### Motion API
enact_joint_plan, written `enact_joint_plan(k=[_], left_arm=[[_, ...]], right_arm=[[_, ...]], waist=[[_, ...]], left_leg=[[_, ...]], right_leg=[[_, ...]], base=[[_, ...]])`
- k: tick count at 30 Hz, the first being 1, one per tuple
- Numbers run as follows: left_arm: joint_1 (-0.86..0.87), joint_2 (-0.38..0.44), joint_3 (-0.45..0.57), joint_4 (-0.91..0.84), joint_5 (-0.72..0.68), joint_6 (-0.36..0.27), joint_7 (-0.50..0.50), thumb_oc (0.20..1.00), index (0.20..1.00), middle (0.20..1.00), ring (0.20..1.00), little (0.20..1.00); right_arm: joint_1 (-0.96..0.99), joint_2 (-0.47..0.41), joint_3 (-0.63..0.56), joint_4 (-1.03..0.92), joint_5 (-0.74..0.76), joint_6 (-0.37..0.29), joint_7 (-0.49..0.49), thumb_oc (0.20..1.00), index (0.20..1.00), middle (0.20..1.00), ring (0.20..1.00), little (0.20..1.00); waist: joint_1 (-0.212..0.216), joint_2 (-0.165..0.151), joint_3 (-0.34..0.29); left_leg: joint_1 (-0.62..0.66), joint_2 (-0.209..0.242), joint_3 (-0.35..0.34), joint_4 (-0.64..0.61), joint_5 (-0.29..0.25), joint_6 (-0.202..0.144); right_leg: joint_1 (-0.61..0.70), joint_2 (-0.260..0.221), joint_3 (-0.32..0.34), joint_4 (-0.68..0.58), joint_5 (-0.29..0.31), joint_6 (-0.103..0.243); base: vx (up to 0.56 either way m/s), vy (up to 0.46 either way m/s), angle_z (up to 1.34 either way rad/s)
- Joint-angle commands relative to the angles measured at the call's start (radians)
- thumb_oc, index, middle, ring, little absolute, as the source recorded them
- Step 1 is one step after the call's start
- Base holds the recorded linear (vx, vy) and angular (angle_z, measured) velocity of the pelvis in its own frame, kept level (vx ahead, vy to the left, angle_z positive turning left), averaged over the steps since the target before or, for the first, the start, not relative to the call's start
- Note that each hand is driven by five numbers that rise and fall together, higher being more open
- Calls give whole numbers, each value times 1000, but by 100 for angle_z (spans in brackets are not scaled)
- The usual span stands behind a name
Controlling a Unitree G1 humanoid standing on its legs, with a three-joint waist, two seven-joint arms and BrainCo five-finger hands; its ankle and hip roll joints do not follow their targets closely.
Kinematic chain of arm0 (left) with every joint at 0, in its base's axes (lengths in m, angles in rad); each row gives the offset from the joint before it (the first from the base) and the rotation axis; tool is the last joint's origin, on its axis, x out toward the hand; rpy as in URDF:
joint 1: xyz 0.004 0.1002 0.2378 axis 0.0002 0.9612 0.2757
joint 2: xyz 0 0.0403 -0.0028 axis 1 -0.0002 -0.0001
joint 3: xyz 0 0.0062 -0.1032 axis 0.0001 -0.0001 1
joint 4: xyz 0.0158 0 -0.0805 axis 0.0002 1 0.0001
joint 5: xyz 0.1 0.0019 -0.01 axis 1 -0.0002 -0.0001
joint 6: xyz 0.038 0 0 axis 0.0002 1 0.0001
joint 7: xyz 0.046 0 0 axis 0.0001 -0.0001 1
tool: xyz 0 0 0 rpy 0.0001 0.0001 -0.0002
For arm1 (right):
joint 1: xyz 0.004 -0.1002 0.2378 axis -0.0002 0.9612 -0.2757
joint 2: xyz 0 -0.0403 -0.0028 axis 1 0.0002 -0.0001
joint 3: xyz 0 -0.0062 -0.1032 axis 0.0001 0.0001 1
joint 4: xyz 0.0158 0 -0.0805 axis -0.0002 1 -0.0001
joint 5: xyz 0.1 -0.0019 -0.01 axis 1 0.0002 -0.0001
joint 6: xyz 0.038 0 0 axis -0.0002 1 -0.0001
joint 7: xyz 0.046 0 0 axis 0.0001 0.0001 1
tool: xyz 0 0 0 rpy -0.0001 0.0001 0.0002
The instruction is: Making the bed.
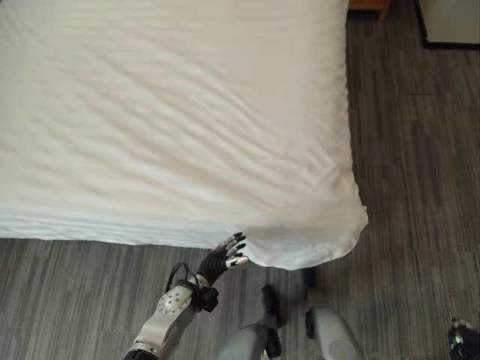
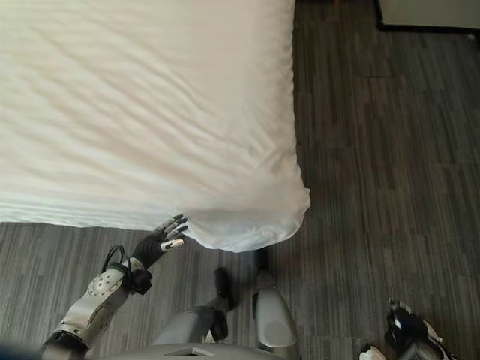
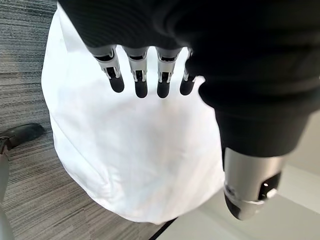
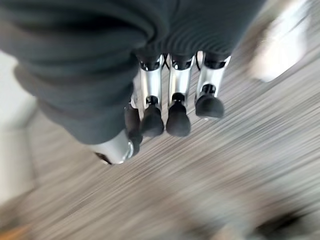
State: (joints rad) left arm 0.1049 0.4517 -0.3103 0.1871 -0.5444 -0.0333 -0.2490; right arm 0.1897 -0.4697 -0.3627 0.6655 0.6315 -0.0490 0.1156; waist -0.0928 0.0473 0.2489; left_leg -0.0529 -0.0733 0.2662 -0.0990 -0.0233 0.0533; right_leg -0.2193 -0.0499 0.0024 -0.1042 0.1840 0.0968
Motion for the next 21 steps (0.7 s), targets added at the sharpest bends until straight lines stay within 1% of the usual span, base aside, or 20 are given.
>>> enact_joint_plan(k=[1, 2, 3, 4, 5, 6, 8, 9, 10, 12, 14, 16, 17, 18, 19, 21], left_arm=[[8, -14, 6, -10, -2, -37, -25, 1000, 1000, 1000, 1000, 1000], [9, -13, 6, -10, -2, -37, -25, 1000, 1000, 1000, 1000, 1000], [18, -18, 10, -8, 11, -35, -30, 1000, 1000, 1000, 1000, 1000], [22, -20, 12, -10, 9, -35, -30, 1000, 1000, 1000, 1000, 1000], [26, -27, 7, -9, 6, -33, -32, 1000, 1000, 1000, 1000, 1000], [27, -31, 3, -8, 6, -30, -33, 1000, 1000, 1000, 1000, 1000], [36, -29, -2, -10, 10, -27, -40, 1000, 1000, 1000, 1000, 1000], [36, -29, -2, -11, 10, -27, -40, 1000, 1000, 1000, 1000, 1000], [38, -28, -7, -12, 9, -23, -45, 1000, 1000, 1000, 1000, 1000], [45, -23, -15, -17, 8, -21, -54, 1000, 1000, 1000, 1000, 1000], [56, -14, -28, -25, 2, -16, -63, 1000, 1000, 1000, 1000, 1000], [60, -11, -30, -30, -2, -13, -67, 1000, 1000, 1000, 1000, 1000], [66, -6, -34, -35, -7, -12, -70, 1000, 1000, 1000, 1000, 1000], [78, 4, -43, -50, -31, -5, -76, 1000, 1000, 1000, 1000, 1000], [79, 7, -47, -53, -37, -5, -77, 1000, 1000, 1000, 1000, 1000], [78, 7, -46, -53, -37, -5, -77, 1000, 1000, 1000, 1000, 1000]], right_arm=[[33, -33, 0, -48, 38, -66, 12, 200, 200, 200, 200, 200], [36, -31, -1, -54, 37, -64, 10, 200, 200, 200, 200, 200], [37, -13, 7, -160, 43, -78, 10, 200, 200, 200, 200, 200], [34, -5, 16, -205, 51, -81, 15, 200, 200, 200, 200, 200], [22, 8, 27, -234, 83, -82, 28, 200, 200, 200, 200, 200], [11, 15, 46, -237, 85, -90, 21, 200, 200, 200, 200, 200], [-11, 28, 97, -284, 106, -77, 48, 200, 200, 200, 200, 200], [-12, 28, 97, -284, 107, -77, 48, 200, 200, 200, 200, 200], [-27, 27, 128, -281, 100, -73, 51, 200, 200, 200, 200, 200], [-64, 20, 183, -283, 109, -57, 64, 200, 200, 200, 200, 200], [-129, 21, 228, -230, 144, -55, 60, 200, 200, 200, 200, 200], [-156, 22, 240, -206, 156, -54, 55, 200, 200, 200, 200, 200], [-188, 24, 252, -180, 173, -53, 51, 200, 200, 200, 200, 200], [-285, 17, 282, -99, 212, -48, 35, 200, 200, 200, 200, 200], [-322, 18, 289, -81, 231, -52, 30, 200, 200, 200, 200, 200], [-325, 17, 289, -79, 232, -52, 30, 200, 200, 200, 200, 200]], waist=[[-19, 13, -86], [-20, 12, -85], [-19, 7, -110], [-16, 4, -119], [-9, 0, -132], [-3, -4, -140], [12, -10, -153], [11, -10, -153], [20, -12, -159], [41, -16, -169], [66, -16, -174], [72, -14, -172], [83, -10, -170], [112, 2, -159], [122, 9, -152], [122, 9, -152]], left_leg=[[-11, -1, -69, 12, -23, -18], [-8, -1, -70, 12, -23, -19], [18, 0, -71, 12, -29, -18], [24, 0, -70, 12, -31, -17], [33, 0, -73, 12, -33, -15], [41, 1, -75, 12, -35, -14], [54, 1, -77, 12, -38, -12], [55, 1, -77, 12, -38, -12], [57, 0, -80, 12, -39, -11], [60, 0, -85, 12, -39, -10], [59, 0, -93, 12, -36, -9], [59, -1, -96, 12, -35, -9], [58, -2, -99, 12, -33, -8], [48, -4, -104, 12, -27, -8], [42, -5, -104, 12, -25, -8], [41, -5, -103, 12, -25, -8]], right_leg=[[96, 28, -75, 17, -123, 0], [100, 28, -75, 17, -124, 0], [126, 28, -80, 17, -127, 2], [133, 28, -84, 17, -129, 2], [143, 27, -89, 17, -131, 3], [153, 26, -93, 17, -133, 2], [166, 27, -95, 17, -137, 1], [166, 27, -95, 17, -137, 1], [170, 27, -99, 17, -138, 0], [174, 28, -105, 17, -140, -1], [177, 27, -115, 17, -143, -4], [178, 26, -121, 17, -144, -5], [177, 24, -126, 17, -144, -6], [168, 20, -137, 17, -142, -5], [162, 19, -139, 17, -140, -4], [161, 19, -139, 17, -140, -4]], base=[[-22, 34, -2], [-15, 18, 3], [-13, 5, 4], [-18, 1, 3], [0, 0, 0], [-15, -14, -8], [-19, -14, -8], [0, 0, 0], [0, 0, 0], [-16, -51, 3], [-7, -64, 5], [-1, -35, 6], [-13, -69, 10], [-22, -83, 13], [-22, -66, 13], [-22, -22, 12]])
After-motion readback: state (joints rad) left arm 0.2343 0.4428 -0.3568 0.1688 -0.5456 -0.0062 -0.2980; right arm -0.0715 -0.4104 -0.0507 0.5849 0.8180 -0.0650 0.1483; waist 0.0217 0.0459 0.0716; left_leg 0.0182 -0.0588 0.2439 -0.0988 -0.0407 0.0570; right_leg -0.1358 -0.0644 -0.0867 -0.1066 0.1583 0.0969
